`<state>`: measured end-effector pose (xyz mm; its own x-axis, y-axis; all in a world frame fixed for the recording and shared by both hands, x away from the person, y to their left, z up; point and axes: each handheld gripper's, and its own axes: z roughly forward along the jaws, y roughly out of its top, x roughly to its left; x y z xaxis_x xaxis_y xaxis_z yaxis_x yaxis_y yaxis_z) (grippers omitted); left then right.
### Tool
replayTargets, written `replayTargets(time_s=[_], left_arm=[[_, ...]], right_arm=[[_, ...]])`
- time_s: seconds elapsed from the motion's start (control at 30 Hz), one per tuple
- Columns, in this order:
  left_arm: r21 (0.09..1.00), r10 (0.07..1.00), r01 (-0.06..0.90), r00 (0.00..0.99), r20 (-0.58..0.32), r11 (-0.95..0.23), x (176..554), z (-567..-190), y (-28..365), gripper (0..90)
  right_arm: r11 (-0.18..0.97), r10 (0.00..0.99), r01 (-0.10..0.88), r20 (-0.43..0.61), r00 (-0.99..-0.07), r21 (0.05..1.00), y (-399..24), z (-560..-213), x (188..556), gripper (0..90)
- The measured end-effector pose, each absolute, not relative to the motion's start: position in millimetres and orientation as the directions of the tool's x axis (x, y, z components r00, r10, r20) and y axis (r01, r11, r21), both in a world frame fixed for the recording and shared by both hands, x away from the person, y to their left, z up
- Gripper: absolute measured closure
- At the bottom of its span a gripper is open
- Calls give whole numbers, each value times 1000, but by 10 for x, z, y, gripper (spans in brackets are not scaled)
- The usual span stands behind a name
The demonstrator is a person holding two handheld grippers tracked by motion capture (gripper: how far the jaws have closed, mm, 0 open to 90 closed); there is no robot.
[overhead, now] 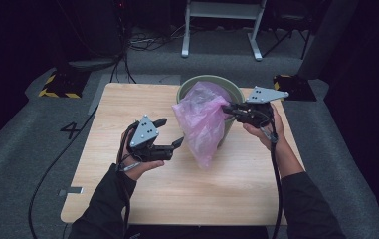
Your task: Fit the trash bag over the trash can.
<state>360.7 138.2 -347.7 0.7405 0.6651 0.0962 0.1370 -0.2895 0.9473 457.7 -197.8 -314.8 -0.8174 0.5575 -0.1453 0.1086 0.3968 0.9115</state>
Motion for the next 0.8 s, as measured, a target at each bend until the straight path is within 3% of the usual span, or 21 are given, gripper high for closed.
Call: replayTargets(time_s=[0.1, 0.17, 0.2, 0.23, 0.37, 0.43, 0.53, 0.57, 0.67, 0.7, 0.8], left_arm=[[947, 659, 160, 749, 69, -280, 3663, -3506, 1360, 232], [945, 651, 157, 756, 73, -288, 3694, -3513, 1276, 232], [945, 651, 157, 756, 73, -288, 3694, -3513, 1276, 232], [944, 650, 158, 756, 74, -291, 3728, -3516, 1212, 232], [942, 640, 170, 766, 59, -289, 3800, -3530, 1141, 232], [937, 643, 165, 762, 76, -307, 3832, -3536, 1079, 244], [938, 647, 150, 757, 94, -313, 3820, -3526, 1046, 355], [939, 645, 141, 757, 102, -313, 3817, -3519, 1044, 442], [939, 649, 134, 753, 111, -316, 3812, -3510, 1034, 479], [938, 644, 127, 756, 119, -322, 3806, -3504, 1035, 554], [936, 650, 127, 750, 127, -328, 3798, -3503, 1030, 549]], right_arm=[[383, 579, 125, -132, -805, 915, -2046, -3163, 4634, 725], [383, 604, 139, -134, -786, 913, -2066, -3171, 4649, 577], [383, 604, 139, -134, -786, 913, -2066, -3171, 4649, 577], [378, 607, 146, -126, -784, 914, -2077, -3166, 4638, 495], [382, 612, 140, -136, -779, 914, -2096, -3151, 4592, 437], [396, 617, 136, -154, -772, 908, -2117, -3129, 4542, 334], [426, 621, 123, -191, -760, 896, -2138, -3102, 4440, 284], [420, 615, 118, -187, -766, 900, -2160, -3092, 4397, 274], [409, 605, 101, -186, -774, 907, -2212, -3071, 4292, 268], [387, 600, 91, -176, -780, 918, -2271, -3058, 4175, 263], [365, 584, 66, -173, -793, 928, -2339, -3065, 3981, 258]])
